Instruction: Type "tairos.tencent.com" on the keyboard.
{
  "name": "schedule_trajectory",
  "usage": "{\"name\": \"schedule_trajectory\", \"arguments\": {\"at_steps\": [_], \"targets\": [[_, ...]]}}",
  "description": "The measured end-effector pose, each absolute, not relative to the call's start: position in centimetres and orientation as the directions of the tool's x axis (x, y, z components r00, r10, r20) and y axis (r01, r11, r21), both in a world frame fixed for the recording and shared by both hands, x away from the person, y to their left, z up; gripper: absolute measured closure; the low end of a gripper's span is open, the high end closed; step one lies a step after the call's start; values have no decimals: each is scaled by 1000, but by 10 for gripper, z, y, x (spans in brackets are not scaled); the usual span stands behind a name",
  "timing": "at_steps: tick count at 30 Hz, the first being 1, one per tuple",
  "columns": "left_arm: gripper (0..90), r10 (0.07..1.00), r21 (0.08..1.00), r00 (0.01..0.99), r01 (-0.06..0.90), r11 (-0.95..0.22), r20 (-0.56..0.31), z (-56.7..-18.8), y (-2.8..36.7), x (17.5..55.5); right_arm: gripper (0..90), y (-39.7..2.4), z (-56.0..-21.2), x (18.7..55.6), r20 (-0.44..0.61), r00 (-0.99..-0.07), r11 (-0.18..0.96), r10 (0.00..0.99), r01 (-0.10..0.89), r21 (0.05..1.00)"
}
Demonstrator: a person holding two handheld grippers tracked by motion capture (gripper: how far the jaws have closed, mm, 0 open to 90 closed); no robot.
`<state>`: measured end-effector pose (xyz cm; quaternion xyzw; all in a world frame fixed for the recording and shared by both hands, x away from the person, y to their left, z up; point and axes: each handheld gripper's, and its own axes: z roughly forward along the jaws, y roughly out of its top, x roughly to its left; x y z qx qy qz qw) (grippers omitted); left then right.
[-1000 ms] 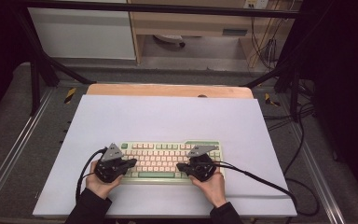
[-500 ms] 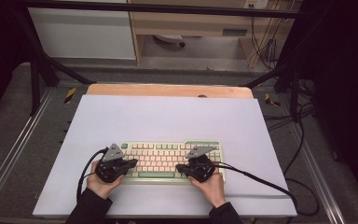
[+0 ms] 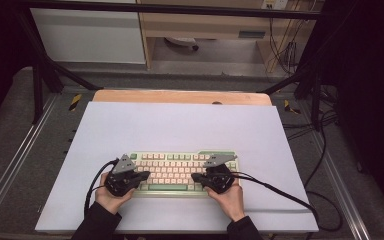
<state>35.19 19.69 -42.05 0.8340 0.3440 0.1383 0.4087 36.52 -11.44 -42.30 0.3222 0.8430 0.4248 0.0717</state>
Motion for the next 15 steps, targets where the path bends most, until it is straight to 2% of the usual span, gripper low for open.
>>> {"name": "schedule_trajectory", "arguments": {"at_steps": [15], "targets": [[900,672,773,739,456,-441,-53,-423,183,348,900,-116,-420,365,153,-779,421,607,480,770]]}}
